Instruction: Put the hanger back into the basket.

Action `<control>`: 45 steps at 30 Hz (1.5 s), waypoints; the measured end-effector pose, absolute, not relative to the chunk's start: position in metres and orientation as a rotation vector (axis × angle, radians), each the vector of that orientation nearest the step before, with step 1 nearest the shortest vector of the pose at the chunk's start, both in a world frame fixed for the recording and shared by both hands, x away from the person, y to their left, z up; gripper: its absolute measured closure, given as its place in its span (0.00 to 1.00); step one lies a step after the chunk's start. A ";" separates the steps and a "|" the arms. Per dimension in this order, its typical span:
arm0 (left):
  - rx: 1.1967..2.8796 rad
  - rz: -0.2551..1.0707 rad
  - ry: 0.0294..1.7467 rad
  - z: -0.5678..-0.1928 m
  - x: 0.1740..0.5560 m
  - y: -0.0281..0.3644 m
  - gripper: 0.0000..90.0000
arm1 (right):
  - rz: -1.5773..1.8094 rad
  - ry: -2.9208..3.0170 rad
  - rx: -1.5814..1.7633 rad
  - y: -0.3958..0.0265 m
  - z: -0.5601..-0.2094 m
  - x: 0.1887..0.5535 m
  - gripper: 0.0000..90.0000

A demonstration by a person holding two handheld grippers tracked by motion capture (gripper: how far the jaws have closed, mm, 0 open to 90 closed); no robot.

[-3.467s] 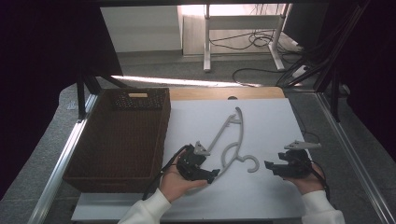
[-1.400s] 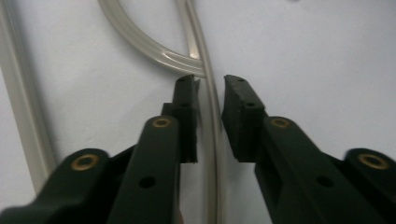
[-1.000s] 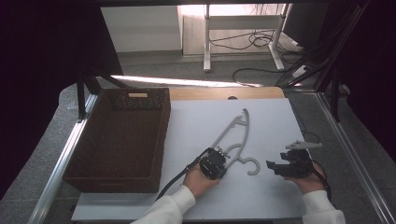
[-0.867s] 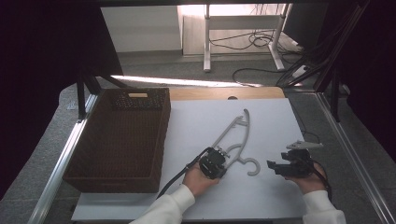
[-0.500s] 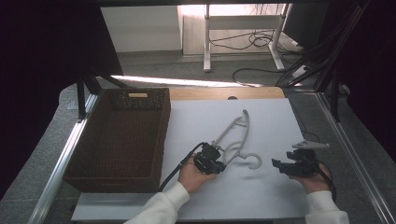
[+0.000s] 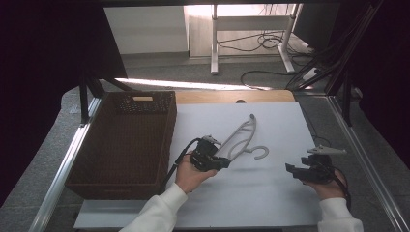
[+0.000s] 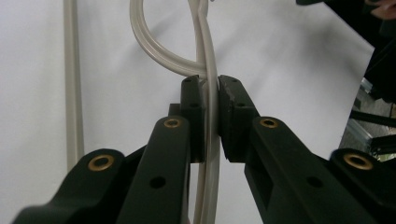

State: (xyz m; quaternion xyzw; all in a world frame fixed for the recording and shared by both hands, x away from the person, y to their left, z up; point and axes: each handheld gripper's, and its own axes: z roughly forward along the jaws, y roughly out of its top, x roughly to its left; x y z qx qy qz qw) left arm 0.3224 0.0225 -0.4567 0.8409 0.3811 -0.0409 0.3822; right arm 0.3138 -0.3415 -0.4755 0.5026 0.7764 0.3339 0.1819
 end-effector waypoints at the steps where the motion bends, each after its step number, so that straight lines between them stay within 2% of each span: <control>1: 2.134 -0.101 0.972 -0.455 0.323 0.024 0.91 | 0.942 2.189 1.418 -0.342 -0.475 0.314 0.32; 29: 1.962 0.020 0.953 -0.403 0.320 0.070 0.91 | 0.936 2.183 1.414 -0.342 -0.476 0.314 0.32; 45: 1.937 0.091 0.927 -0.377 0.309 0.093 0.91 | 0.936 2.183 1.419 -0.341 -0.476 0.313 0.32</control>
